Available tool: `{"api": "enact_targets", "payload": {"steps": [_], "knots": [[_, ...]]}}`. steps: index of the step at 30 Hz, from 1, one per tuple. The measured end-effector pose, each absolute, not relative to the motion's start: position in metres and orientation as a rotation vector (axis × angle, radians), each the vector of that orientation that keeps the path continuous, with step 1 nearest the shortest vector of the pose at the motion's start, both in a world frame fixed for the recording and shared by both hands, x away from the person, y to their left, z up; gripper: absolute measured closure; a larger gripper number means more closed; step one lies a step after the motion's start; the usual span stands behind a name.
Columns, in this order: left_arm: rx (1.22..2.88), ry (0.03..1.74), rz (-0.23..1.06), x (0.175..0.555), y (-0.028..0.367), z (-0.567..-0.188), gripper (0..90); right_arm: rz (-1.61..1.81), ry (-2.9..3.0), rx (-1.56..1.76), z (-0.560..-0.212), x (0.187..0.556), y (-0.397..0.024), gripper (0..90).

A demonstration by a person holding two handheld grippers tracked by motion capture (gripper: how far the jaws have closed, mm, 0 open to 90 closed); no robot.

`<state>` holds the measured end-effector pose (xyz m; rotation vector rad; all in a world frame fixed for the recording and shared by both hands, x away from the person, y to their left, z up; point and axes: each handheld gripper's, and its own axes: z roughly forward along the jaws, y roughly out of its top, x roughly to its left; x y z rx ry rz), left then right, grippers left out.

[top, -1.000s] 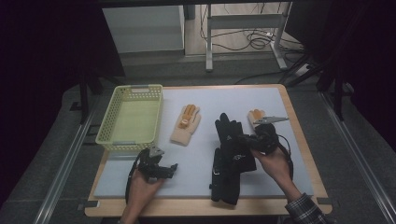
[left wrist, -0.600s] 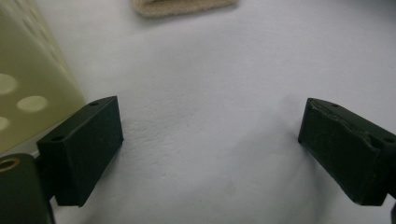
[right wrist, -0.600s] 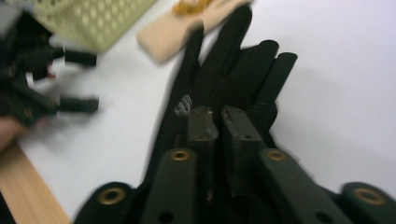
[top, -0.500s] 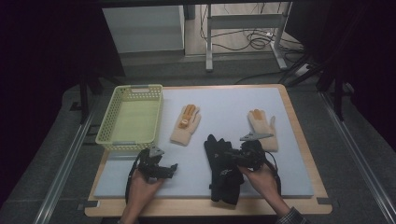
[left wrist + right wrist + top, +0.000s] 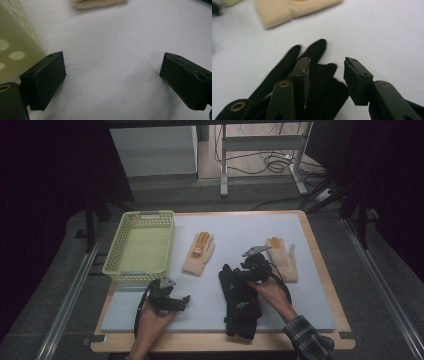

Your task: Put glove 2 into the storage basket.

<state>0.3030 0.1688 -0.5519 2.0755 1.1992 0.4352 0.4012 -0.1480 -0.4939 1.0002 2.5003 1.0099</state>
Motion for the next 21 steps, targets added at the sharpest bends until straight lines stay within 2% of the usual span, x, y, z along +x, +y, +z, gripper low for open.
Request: {"api": "enact_targets", "payload": {"steps": [2,4,6,13,14,15,16,21], "knots": [[2.076,1.199,0.435,0.303,0.169,-0.552,6.7,0.996,2.531,1.103,-0.503,0.415,-0.147,59.9],[2.075,1.199,0.435,0.303,0.169,-0.552,6.7,1.052,2.586,1.22,-0.513,0.425,-0.149,82.5],[2.075,1.199,0.435,0.303,0.169,-0.552,6.7,1.079,2.57,1.239,-0.511,0.424,-0.151,85.9],[2.076,1.199,0.436,0.303,0.169,-0.552,6.7,0.976,2.445,1.191,-0.483,0.405,-0.169,84.4],[2.076,1.199,0.436,0.303,0.169,-0.552,6.7,0.941,2.431,1.174,-0.485,0.403,-0.179,76.8],[2.076,1.199,0.436,0.303,0.169,-0.552,6.7,0.941,2.431,1.174,-0.485,0.403,-0.179,76.8],[2.076,1.199,0.436,0.303,0.169,-0.552,6.7,0.948,2.427,1.17,-0.485,0.401,-0.185,69.3],[2.076,1.199,0.436,0.303,0.169,-0.552,6.7,1.085,2.478,1.047,-0.476,0.377,-0.202,64.9]]}}
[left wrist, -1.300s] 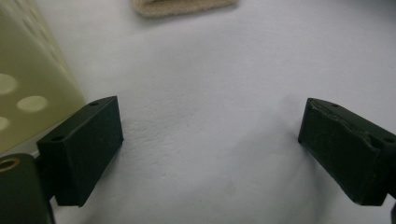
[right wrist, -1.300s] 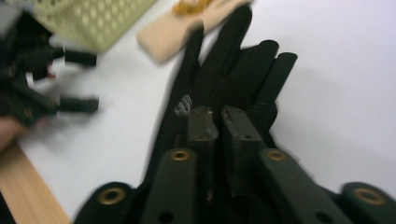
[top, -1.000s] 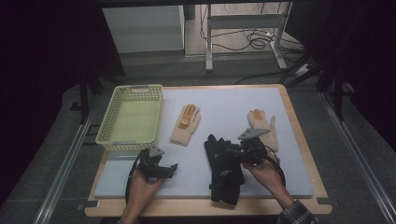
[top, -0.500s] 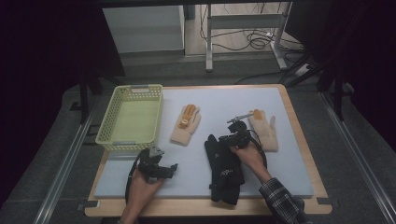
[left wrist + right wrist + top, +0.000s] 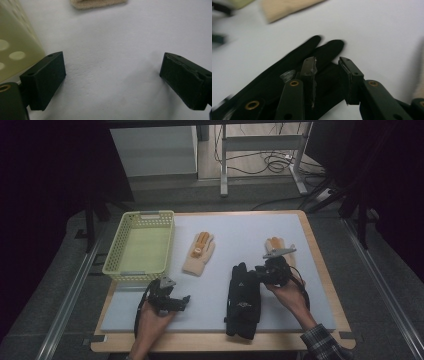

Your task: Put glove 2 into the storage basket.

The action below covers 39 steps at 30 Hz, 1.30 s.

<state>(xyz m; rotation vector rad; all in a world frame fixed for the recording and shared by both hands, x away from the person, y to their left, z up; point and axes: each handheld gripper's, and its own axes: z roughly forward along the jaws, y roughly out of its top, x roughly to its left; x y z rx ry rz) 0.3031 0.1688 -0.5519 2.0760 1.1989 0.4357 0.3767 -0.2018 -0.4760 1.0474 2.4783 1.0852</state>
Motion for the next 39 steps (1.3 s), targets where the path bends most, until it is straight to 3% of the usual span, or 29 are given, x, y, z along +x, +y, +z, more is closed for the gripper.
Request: {"api": "enact_targets", "payload": {"steps": [6,8,11,12,14,30,39], "knots": [[2.076,1.199,0.436,0.303,0.169,-0.552,6.7,1.112,2.584,0.887,-0.484,0.351,-0.193,47.0],[2.076,1.199,0.437,0.303,0.169,-0.552,6.7,1.057,2.595,0.884,-0.494,0.353,-0.188,47.0],[2.075,1.199,0.438,0.303,0.169,-0.552,6.7,1.06,2.628,0.935,-0.512,0.357,-0.185,67.5],[2.075,1.199,0.438,0.303,0.169,-0.552,6.7,1.067,2.604,0.943,-0.513,0.357,-0.185,78.2],[2.076,1.199,0.437,0.303,0.169,-0.552,6.7,1.064,2.585,0.954,-0.51,0.357,-0.187,87.3],[2.076,1.199,0.436,0.303,0.169,-0.552,6.7,1.256,2.529,1.064,-0.46,0.319,-0.185,88.3],[2.076,1.199,0.436,0.303,0.169,-0.552,6.7,1.245,2.517,1.166,-0.481,0.311,-0.178,88.0]]}}
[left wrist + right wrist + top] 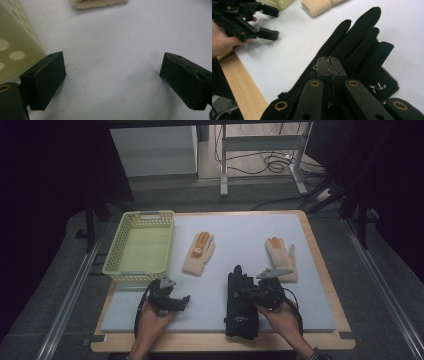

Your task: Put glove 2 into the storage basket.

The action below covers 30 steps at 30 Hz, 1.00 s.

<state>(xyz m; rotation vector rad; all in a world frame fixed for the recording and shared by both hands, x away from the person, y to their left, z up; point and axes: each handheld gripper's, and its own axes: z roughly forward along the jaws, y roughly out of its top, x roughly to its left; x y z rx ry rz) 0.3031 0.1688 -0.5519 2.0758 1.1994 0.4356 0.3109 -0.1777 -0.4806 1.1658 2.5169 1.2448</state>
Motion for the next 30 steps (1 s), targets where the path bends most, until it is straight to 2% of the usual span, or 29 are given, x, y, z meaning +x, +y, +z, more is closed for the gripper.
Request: {"api": "enact_targets", "payload": {"steps": [2,6,9,11,15,16,23,30], "knots": [[2.075,1.2,0.436,0.303,0.169,-0.552,6.7,1.212,2.521,1.189,-0.49,0.314,-0.181,85.7],[2.075,1.2,0.437,0.303,0.169,-0.552,6.7,1.172,2.505,1.118,-0.494,0.314,-0.195,66.0],[2.075,1.2,0.436,0.303,0.169,-0.552,6.7,1.164,2.499,1.078,-0.493,0.313,-0.205,65.5],[2.075,1.2,0.436,0.303,0.169,-0.552,6.7,1.17,2.493,1.082,-0.495,0.311,-0.216,67.6],[2.075,1.2,0.437,0.303,0.169,-0.552,6.7,1.167,2.522,1.083,-0.506,0.303,-0.234,87.0],[2.076,1.199,0.437,0.303,0.169,-0.552,6.7,1.165,2.545,1.074,-0.511,0.3,-0.237,88.8],[2.075,1.2,0.435,0.303,0.169,-0.552,6.7,1.175,2.656,0.952,-0.526,0.277,-0.228,88.9],[2.082,1.197,0.427,0.303,0.17,-0.551,6.2,1.207,2.683,0.929,-0.53,0.278,-0.209,88.9]]}}
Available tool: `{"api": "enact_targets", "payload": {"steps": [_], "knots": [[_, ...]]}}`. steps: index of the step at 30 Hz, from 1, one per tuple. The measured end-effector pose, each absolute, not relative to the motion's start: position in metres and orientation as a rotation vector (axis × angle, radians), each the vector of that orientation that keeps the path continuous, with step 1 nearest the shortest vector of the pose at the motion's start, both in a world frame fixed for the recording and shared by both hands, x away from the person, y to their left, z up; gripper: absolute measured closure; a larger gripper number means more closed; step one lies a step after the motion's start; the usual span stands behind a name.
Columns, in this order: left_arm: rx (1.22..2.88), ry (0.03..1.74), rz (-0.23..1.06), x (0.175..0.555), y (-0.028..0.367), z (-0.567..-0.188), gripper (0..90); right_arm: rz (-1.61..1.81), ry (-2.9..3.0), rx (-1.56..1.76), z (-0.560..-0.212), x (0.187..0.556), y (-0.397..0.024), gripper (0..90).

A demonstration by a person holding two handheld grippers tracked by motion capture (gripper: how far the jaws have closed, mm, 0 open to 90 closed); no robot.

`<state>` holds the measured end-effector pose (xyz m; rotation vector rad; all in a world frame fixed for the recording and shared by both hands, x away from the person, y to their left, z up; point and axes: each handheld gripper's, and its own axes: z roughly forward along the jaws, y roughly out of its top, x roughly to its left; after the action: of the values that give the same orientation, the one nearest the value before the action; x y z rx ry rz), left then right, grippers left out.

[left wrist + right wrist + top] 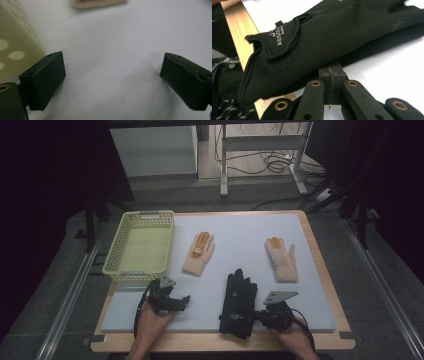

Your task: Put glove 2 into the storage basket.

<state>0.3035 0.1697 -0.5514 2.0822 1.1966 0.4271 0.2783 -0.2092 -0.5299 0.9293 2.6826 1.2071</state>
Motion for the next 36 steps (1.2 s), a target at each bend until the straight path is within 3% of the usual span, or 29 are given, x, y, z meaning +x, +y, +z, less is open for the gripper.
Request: {"api": "enact_targets", "payload": {"steps": [19,27,36], "knots": [[2.112,1.167,0.414,0.304,0.182,-0.552,2.8,1.15,2.65,0.796,-0.532,0.302,-0.136,87.2],[2.11,1.154,0.416,0.303,0.182,-0.552,4.2,1.147,2.6,0.842,-0.519,0.305,-0.166,73.4],[2.109,1.155,0.412,0.304,0.182,-0.552,4.1,1.124,2.463,0.987,-0.514,0.318,-0.222,45.8]]}}
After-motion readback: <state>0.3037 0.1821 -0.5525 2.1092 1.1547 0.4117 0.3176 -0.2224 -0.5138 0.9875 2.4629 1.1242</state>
